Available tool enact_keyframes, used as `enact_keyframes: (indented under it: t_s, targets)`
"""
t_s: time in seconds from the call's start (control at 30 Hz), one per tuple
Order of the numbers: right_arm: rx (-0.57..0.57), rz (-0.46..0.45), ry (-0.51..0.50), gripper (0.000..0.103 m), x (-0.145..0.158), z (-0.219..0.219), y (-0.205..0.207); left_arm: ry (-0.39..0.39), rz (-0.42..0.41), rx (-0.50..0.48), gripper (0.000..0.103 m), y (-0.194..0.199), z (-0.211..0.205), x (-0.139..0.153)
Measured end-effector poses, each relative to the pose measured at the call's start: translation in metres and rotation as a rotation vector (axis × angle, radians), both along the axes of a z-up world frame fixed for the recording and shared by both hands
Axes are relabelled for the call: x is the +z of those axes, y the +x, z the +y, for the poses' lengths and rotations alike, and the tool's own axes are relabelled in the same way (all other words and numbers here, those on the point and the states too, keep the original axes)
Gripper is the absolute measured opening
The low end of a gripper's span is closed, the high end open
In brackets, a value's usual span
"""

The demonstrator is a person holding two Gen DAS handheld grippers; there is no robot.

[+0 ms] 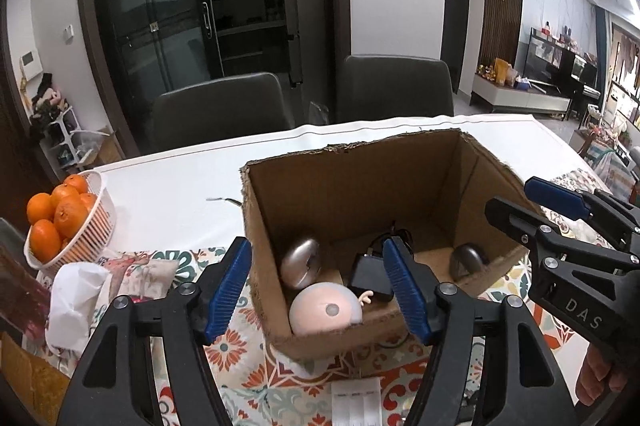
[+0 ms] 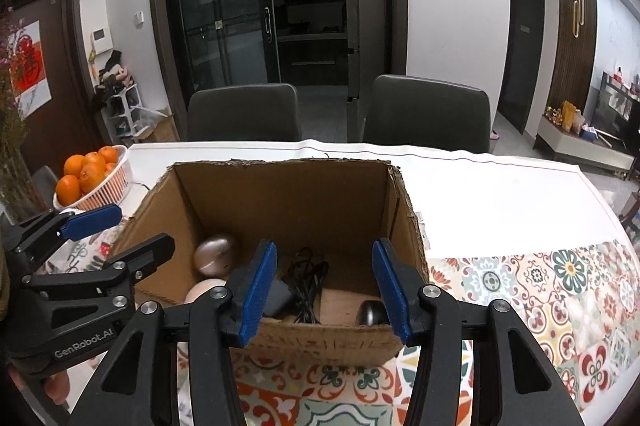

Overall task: Organize rigid objects
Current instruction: 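Open the right tool to drop the grey egg while the left tool releases the silver egg into the box, then move both tools back from the box toward the remaining items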

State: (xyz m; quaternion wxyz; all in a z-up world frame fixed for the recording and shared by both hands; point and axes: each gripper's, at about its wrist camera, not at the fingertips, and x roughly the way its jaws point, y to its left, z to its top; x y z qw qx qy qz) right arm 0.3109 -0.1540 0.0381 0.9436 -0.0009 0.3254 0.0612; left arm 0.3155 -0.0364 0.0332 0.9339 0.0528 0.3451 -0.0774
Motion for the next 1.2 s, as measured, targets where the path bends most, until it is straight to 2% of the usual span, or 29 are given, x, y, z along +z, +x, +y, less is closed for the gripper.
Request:
enact_keyframes:
  t_s: [0.3,0.6,0.83,1.2]
  targets:
    - [-0.011,-0.04,0.011,0.051,0.008,-0.001,-0.039,-0.016,-0.035,0.014,0.068,-0.042,0.008,0.009]
    - [-0.013,-0.073,0.01,0.052,0.017,0.0,-0.076,0.011,-0.101,0.023,0.068,-0.084,0.013,0.017]
    - [-0.012,-0.074,0.008,0.052,0.014,0.003,-0.099,0.015,-0.085,0.022,0.068,-0.107,0.015,0.014]
    - [0.022,-0.046,-0.028,0.052,-0.004,0.012,-0.124,0.006,-0.041,0.022,0.068,-0.138,0.023,-0.01]
